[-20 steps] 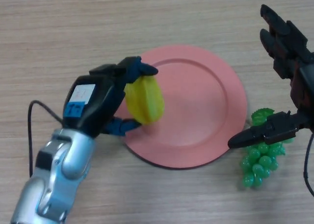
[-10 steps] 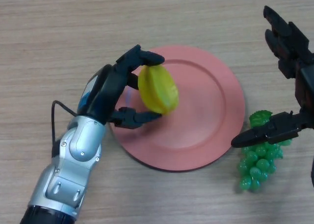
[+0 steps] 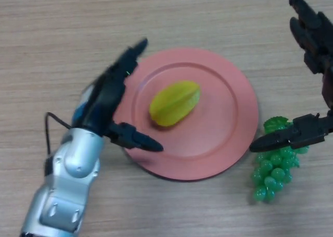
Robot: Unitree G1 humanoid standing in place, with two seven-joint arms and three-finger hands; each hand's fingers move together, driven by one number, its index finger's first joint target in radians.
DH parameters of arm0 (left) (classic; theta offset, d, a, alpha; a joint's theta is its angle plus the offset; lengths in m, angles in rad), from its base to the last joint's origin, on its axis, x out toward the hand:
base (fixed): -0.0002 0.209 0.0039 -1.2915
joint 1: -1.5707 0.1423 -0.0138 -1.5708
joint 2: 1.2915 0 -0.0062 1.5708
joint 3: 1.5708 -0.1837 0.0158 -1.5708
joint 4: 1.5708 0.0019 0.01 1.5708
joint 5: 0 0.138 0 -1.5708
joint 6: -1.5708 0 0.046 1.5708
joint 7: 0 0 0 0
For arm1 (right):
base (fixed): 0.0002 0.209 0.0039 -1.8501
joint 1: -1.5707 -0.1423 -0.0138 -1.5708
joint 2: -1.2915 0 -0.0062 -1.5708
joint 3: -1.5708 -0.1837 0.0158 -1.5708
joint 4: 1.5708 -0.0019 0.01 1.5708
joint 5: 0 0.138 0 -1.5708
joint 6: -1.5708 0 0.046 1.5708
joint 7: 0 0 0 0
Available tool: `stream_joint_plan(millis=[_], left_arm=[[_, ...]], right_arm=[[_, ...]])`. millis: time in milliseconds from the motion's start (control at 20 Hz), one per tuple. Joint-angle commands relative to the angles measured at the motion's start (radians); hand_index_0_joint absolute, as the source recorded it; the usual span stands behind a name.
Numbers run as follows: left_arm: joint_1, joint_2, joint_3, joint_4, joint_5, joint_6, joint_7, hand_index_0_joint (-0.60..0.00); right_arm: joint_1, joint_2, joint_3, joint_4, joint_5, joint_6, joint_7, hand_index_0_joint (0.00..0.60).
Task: Pick up the yellow starfruit and place it on the plate
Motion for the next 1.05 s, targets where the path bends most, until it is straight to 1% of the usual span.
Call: stream_joint_plan(millis=[50, 100, 150, 200, 250, 300, 350, 400, 450, 500, 600, 700, 850, 1050], left_arm=[[-0.023, 0.05, 0.09, -0.067, -0.061, -0.135, 0.033, 0.0], [0.005, 0.073, 0.125, -0.122, -0.124, -0.146, -0.007, 0.0], [0.018, 0.081, 0.14, -0.158, -0.153, -0.137, -0.026, 0.0], [0.023, 0.104, 0.196, -0.238, -0.238, -0.119, -0.026, 0.0], [0.029, 0.111, 0.212, -0.267, -0.277, -0.096, -0.025, 0.0], [0.049, 0.134, 0.26, -0.314, -0.354, -0.093, -0.022, 0.0], [0.064, 0.139, 0.276, -0.338, -0.396, -0.078, -0.024, 0.0], [0.089, 0.153, 0.308, -0.369, -0.446, -0.059, -0.031, 0.0], [0.099, 0.158, 0.314, -0.379, -0.455, -0.053, -0.038, 0.0], [0.133, 0.152, 0.316, -0.413, -0.464, -0.053, -0.065, 0.0], [0.14, 0.142, 0.311, -0.439, -0.475, -0.041, -0.066, 0.0], [0.133, 0.148, 0.325, -0.453, -0.491, -0.013, -0.06, 0.0], [0.144, 0.15, 0.332, -0.443, -0.5, -0.011, -0.069, 0.0], [0.147, 0.145, 0.315, -0.43, -0.478, -0.018, -0.084, 0.0]], right_arm=[[-0.015, -0.02, -0.055, -0.072, 0.033, -0.112, -0.057, 0.0], [-0.005, -0.022, -0.052, -0.071, 0.02, -0.116, -0.049, 0.0], [-0.005, -0.022, -0.05, -0.066, 0.016, -0.118, -0.046, 0.0], [0.004, -0.018, -0.042, -0.075, 0.029, -0.101, -0.023, 0.0], [0.005, -0.014, -0.036, -0.08, 0.039, -0.09, -0.017, 0.0], [0.008, -0.006, -0.025, -0.086, 0.058, -0.081, -0.013, 0.0], [0.007, -0.003, -0.022, -0.086, 0.068, -0.081, -0.014, 0.0], [0.014, 0.001, -0.014, -0.084, 0.087, -0.079, -0.01, 0.0], [0.017, 0.002, -0.013, -0.083, 0.089, -0.085, -0.009, 0.0], [0.032, 0.004, -0.008, -0.08, 0.093, -0.09, 0.0, 0.0], [0.04, 0.007, 0.002, -0.062, 0.09, -0.096, 0.015, 0.0], [0.034, 0.005, 0.001, -0.071, 0.088, -0.072, 0.028, 0.0], [0.024, 0.002, -0.01, -0.066, 0.095, -0.08, 0.024, 0.0], [0.034, 0.002, -0.024, -0.1, 0.133, -0.067, 0.003, 0.0]])
